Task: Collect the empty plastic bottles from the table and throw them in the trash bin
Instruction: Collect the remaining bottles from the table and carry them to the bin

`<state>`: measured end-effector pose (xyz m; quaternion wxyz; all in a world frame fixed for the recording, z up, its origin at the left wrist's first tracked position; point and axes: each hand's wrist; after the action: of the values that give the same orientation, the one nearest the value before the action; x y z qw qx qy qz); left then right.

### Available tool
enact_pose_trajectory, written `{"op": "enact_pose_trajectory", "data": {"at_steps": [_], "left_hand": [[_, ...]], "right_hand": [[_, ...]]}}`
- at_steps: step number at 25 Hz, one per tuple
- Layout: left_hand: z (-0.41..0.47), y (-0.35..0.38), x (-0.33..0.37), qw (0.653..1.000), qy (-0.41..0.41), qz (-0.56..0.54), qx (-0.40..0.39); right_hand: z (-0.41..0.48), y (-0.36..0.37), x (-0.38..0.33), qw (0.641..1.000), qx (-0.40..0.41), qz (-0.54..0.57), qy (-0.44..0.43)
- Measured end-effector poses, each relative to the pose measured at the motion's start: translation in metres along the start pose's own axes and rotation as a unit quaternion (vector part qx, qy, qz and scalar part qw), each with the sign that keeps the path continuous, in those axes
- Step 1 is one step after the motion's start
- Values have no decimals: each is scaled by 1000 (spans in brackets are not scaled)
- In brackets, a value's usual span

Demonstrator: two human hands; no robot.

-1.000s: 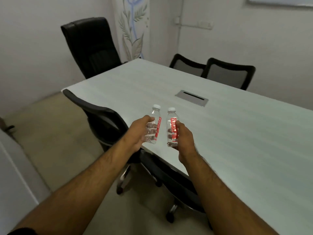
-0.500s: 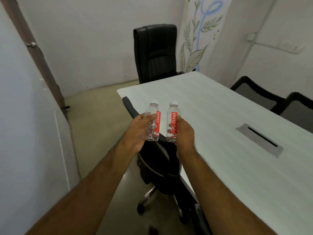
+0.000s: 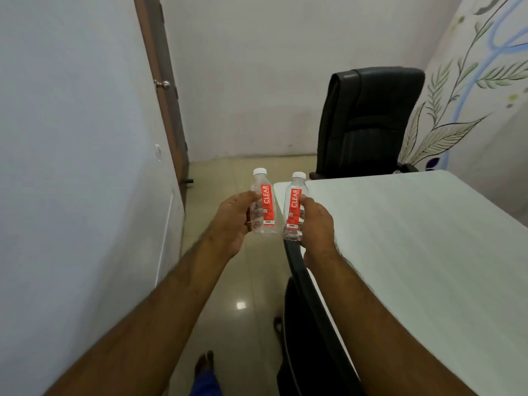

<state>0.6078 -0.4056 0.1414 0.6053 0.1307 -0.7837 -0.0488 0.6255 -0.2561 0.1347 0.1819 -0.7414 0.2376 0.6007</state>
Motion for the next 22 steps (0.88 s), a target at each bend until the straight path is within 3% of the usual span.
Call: {"op": "enact_pose_trajectory", "data": {"at_steps": [7,12,22], "left_hand": [[229,-13,47,998,19,56,-12],[374,-5,118,998,18,64,-6],[655,82,171,996,30,69,-46]], "right_hand": [[153,157,-10,999,20,16,26],[246,263,-51,998,46,47,21],[499,386,-91,991,87,104,6]]}}
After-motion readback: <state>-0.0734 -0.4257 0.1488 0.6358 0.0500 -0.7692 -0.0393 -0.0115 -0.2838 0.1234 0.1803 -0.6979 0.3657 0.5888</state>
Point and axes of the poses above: each hand's wrist, its own z-axis towards the middle knuckle, its own y-axis out of the palm, x = y × z, and after that the axes turned 12 degrees about x, right-handed
